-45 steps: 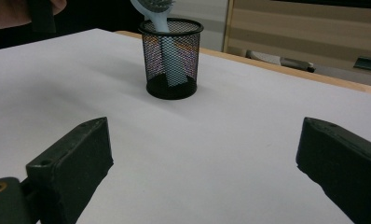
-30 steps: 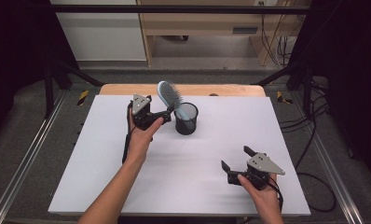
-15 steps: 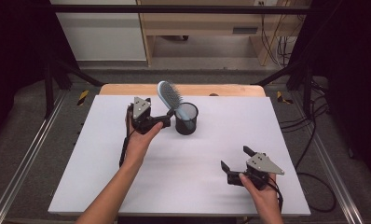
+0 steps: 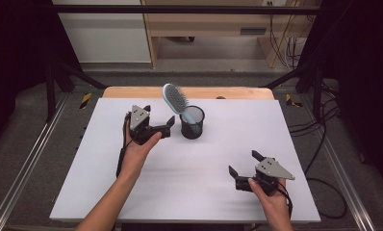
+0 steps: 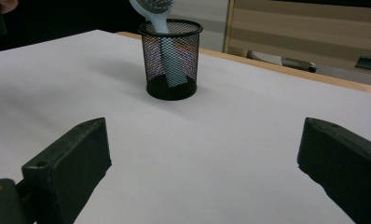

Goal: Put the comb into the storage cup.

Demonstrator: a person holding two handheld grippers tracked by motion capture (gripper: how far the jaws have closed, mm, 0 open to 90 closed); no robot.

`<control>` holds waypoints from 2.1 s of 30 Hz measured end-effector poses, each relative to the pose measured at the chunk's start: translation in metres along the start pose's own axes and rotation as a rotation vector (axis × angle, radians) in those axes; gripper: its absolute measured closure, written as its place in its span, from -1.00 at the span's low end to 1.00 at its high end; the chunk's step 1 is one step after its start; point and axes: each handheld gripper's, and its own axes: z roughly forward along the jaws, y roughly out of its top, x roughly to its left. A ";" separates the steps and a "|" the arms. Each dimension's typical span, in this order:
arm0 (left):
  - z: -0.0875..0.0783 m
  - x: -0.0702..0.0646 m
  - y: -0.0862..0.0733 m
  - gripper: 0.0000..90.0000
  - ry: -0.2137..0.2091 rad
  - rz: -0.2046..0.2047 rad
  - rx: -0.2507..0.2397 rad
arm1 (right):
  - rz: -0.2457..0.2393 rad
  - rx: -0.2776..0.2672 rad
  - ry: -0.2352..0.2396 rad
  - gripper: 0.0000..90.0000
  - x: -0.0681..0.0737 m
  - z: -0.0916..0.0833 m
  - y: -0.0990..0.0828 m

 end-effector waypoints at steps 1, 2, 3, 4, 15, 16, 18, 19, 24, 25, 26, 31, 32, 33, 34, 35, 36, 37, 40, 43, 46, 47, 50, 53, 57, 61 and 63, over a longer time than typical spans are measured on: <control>-0.003 0.001 0.000 -0.96 -0.004 -0.001 0.001 | 0.000 0.000 0.001 -0.94 0.000 0.000 0.000; -0.006 0.002 0.000 -0.96 0.001 0.005 0.001 | 0.002 0.001 0.003 -0.94 0.000 0.000 0.000; -0.009 0.002 -0.001 -0.96 -0.003 0.001 0.000 | 0.002 0.000 0.003 -0.94 0.000 0.000 0.000; -0.012 0.003 -0.001 -0.96 -0.002 0.003 0.000 | 0.002 0.000 0.004 -0.94 0.000 0.000 0.000; -0.046 0.018 -0.008 -0.97 0.013 0.014 -0.006 | 0.010 -0.004 0.007 -0.94 -0.003 -0.001 0.000; -0.049 0.020 -0.009 -0.97 0.016 0.013 -0.006 | 0.011 -0.004 0.006 -0.94 -0.003 -0.001 0.000; -0.055 0.024 -0.010 -0.97 0.023 0.010 -0.010 | 0.011 -0.005 0.006 -0.94 -0.003 -0.001 0.000; -0.059 0.026 -0.011 -0.97 0.027 0.009 -0.012 | 0.011 -0.005 0.006 -0.94 -0.003 -0.001 0.000; -0.073 0.036 -0.014 -0.97 0.042 -0.005 -0.020 | 0.013 -0.003 0.007 -0.94 -0.003 -0.002 -0.001; -0.076 0.038 -0.015 -0.97 0.046 -0.006 -0.019 | 0.013 -0.003 0.007 -0.94 -0.003 -0.002 -0.001; -0.079 0.040 -0.016 -0.97 0.049 -0.005 -0.019 | 0.012 -0.003 0.007 -0.94 -0.004 -0.002 -0.001; -0.091 0.047 -0.021 -0.97 0.061 0.003 -0.018 | 0.013 0.000 0.008 -0.94 -0.004 -0.003 -0.001; -0.093 0.049 -0.022 -0.97 0.063 -0.001 -0.021 | 0.014 0.000 0.008 -0.94 -0.005 -0.003 -0.001; -0.096 0.050 -0.022 -0.97 0.064 -0.003 -0.022 | 0.015 -0.002 0.008 -0.94 -0.005 -0.003 -0.001; -0.098 0.052 -0.023 -0.97 0.065 -0.005 -0.024 | 0.016 -0.001 0.006 -0.94 -0.005 -0.004 -0.001; -0.101 0.053 -0.023 -0.97 0.067 -0.005 -0.026 | 0.019 -0.001 0.006 -0.94 -0.006 -0.004 -0.002; -0.103 0.054 -0.024 -0.97 0.070 -0.006 -0.028 | 0.018 -0.001 0.005 -0.94 -0.006 -0.004 -0.002; -0.105 0.055 -0.024 -0.97 0.071 -0.005 -0.031 | 0.017 -0.002 0.005 -0.94 -0.007 -0.004 -0.002; -0.113 0.059 -0.026 -0.97 0.078 -0.003 -0.038 | 0.019 -0.002 0.001 -0.94 -0.008 -0.005 -0.002; -0.119 0.063 -0.028 -0.97 0.088 -0.009 -0.050 | 0.019 -0.004 -0.001 -0.94 -0.010 -0.006 -0.002; -0.125 0.067 -0.030 -0.97 0.095 -0.017 -0.058 | 0.021 -0.006 -0.003 -0.94 -0.011 -0.007 -0.002; -0.127 0.069 -0.031 -0.97 0.096 -0.020 -0.062 | 0.022 -0.007 -0.005 -0.94 -0.012 -0.007 -0.002; -0.132 0.072 -0.034 -0.97 0.099 -0.026 -0.067 | 0.024 -0.008 -0.008 -0.94 -0.014 -0.009 -0.002; -0.137 0.073 -0.037 -0.97 0.095 -0.023 -0.074 | 0.028 -0.010 -0.012 -0.94 -0.016 -0.009 -0.002; -0.142 0.074 -0.041 -0.98 0.094 -0.014 -0.083 | 0.033 -0.013 -0.015 -0.94 -0.018 -0.010 -0.002; -0.146 0.075 -0.045 -0.98 0.096 -0.025 -0.099 | 0.035 -0.016 -0.013 -0.94 -0.019 -0.011 -0.002; -0.148 0.075 -0.048 -0.98 0.098 -0.021 -0.097 | 0.037 -0.017 -0.014 -0.94 -0.021 -0.012 -0.002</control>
